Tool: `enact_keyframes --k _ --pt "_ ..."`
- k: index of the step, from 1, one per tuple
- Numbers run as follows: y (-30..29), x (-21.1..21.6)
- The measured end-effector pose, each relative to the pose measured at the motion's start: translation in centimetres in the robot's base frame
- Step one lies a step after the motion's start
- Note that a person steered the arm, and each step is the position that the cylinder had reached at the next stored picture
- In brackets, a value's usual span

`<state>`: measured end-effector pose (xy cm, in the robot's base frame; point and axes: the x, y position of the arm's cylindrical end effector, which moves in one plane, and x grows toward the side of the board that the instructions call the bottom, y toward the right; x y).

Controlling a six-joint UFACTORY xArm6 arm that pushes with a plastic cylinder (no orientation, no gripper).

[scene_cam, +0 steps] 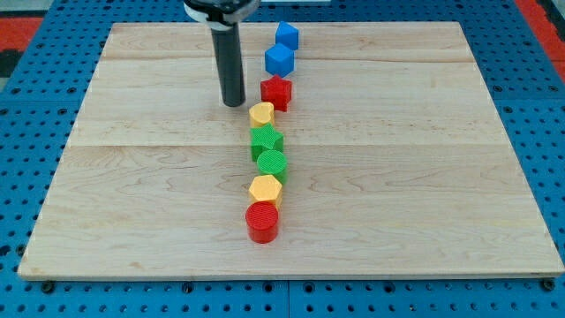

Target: Place the cube diagonal to the red star

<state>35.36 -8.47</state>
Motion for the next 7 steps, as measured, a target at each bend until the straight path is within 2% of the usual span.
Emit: enact_keyframes --k 1,2,3,4,5,6,7 --pt "-3.4 -2.1" --pt "-1.5 -6.9" --pt "6.0 -7.5" --pt "6.7 -5.9" --pt "11.1 -5.5" --pt "17.8 -7.7" --pt "19.8 -10.9"
